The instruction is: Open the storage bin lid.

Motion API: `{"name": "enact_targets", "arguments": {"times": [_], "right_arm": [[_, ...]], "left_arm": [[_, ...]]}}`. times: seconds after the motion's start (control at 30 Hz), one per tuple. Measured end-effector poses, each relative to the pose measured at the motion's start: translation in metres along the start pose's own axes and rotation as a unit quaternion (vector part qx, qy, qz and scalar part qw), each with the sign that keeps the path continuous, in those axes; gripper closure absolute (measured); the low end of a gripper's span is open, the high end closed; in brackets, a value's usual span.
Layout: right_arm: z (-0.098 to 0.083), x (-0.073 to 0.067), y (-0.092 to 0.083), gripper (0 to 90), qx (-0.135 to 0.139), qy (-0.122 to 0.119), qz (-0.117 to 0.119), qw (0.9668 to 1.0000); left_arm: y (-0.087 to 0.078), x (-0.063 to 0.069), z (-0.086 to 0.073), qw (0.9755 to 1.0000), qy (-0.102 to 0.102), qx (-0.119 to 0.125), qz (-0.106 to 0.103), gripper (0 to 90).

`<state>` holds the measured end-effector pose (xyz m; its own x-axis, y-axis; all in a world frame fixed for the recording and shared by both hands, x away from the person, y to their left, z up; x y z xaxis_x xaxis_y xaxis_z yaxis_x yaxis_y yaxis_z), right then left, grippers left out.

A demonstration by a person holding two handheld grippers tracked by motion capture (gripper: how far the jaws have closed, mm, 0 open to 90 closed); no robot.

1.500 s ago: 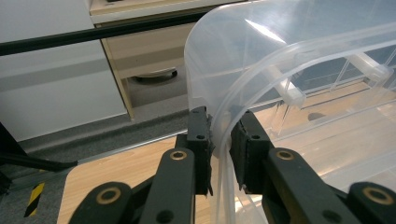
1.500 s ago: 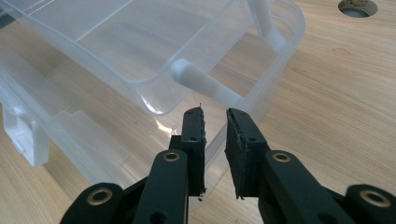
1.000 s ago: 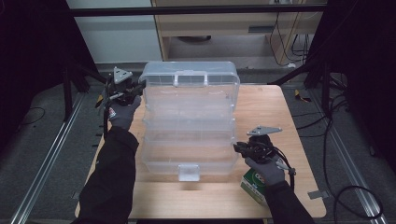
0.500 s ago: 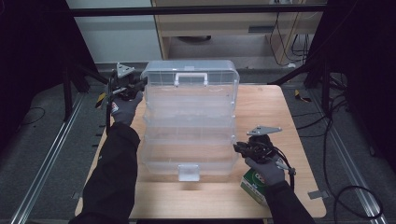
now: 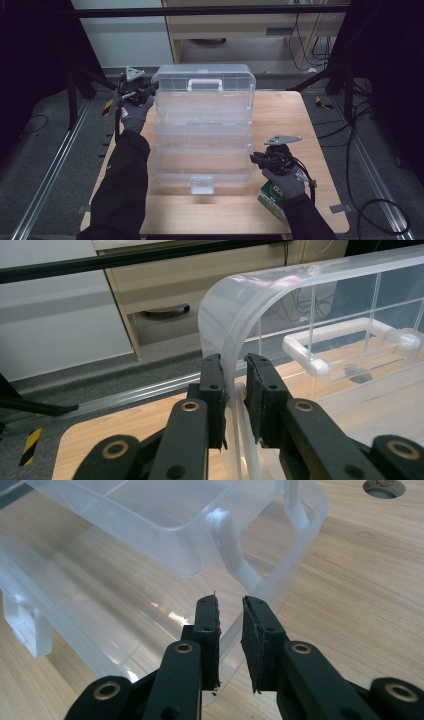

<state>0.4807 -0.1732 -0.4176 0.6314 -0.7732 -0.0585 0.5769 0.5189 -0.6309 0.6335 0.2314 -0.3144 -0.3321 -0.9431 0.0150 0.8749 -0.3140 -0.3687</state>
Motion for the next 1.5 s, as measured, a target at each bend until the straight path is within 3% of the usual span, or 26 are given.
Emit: {"name": "enact_targets", "arguments": {"times": [0.83,1.5], "right_arm": [[0.000,0.000,0.000,77.4,-0.001,0.001,0.002,1.0000],[0.001,0.000,0.000,77.3,-0.003,-0.003,0.001,1.0000]], "left_arm": [[0.025,-0.004,0.005,0.9997,0.005,-0.022,0.013,76.5],[0.045,-0.009,0.005,0.9992,-0.007,-0.038,0.015,76.4]]}}
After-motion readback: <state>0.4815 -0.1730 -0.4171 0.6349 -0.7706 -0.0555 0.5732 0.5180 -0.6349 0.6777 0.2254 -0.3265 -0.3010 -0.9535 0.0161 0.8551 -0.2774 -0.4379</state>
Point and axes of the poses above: each handheld gripper's, and its own axes: y roughly forward along the jaws, z roughly out of its top, x roughly to its right, the point moved 1 cm from there along y, roughly forward along the jaws, and after that the axes turned 5 degrees about -y, right-handed, at the moved point
